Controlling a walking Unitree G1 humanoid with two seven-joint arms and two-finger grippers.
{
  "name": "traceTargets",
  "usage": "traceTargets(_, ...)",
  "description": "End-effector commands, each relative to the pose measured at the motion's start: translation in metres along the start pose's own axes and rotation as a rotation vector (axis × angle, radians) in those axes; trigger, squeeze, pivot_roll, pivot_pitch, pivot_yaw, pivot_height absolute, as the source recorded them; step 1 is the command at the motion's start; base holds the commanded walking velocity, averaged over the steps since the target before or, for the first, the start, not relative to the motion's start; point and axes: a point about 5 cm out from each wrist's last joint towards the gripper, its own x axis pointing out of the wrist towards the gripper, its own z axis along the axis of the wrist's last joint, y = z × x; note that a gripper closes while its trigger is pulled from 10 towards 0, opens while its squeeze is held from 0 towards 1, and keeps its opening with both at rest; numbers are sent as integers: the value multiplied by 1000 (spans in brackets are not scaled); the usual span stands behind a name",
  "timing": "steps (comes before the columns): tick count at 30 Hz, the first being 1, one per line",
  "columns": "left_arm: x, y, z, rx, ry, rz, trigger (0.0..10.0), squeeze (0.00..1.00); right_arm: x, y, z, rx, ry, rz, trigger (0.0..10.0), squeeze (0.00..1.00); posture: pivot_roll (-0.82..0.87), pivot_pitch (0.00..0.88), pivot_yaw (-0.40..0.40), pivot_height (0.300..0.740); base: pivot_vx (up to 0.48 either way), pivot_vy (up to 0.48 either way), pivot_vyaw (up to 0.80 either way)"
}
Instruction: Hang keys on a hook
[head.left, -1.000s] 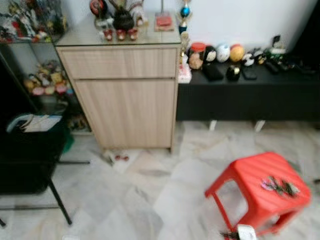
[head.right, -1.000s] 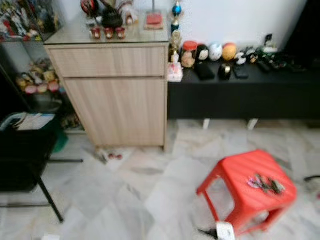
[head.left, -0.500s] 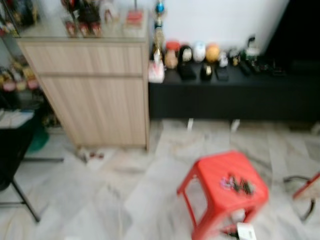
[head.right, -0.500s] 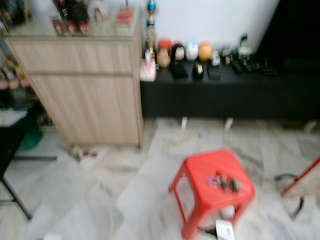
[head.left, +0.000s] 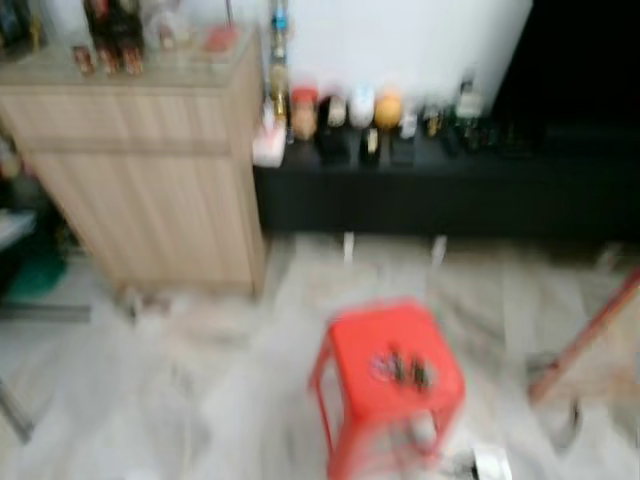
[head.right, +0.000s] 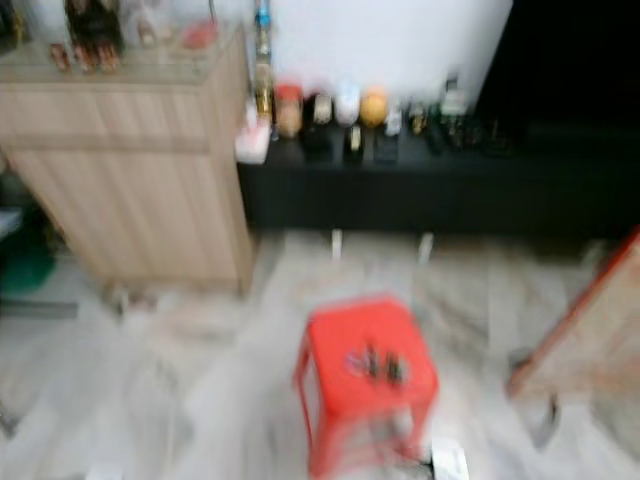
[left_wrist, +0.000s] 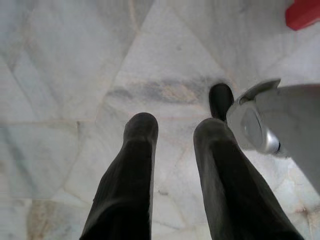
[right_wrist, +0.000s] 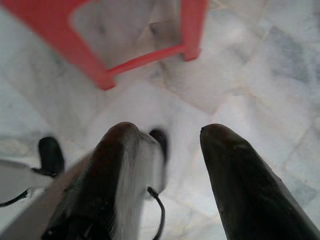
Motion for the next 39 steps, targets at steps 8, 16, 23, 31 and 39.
traceTargets(8,0,-4,0,-16,-8,2,10000,0,-2,-7,12,12,-149,-44,10000,0,-51,0,23,740,0,0,0)
traceTargets(16,-1,-1,4,-195,-106,74,10000,0,0,26,81,-105,-429,-2,10000,0,-82,0,27,740,0,0,0)
traceTargets(23,-4,8,87,-234,-493,149,10000,0,-8,43,125,-53,-631,53,10000,0,-97,0,16,740,0,0,0)
traceTargets(31,-46,8,193,-197,-1022,69,10000,0,-23,42,149,-73,-804,57,10000,0,-67,0,3,740,0,0,0)
traceTargets(39,-71,-10,189,-130,-1136,-26,10000,0,-38,42,128,-59,-876,106,10000,0,-76,0,25,740,0,0,0)
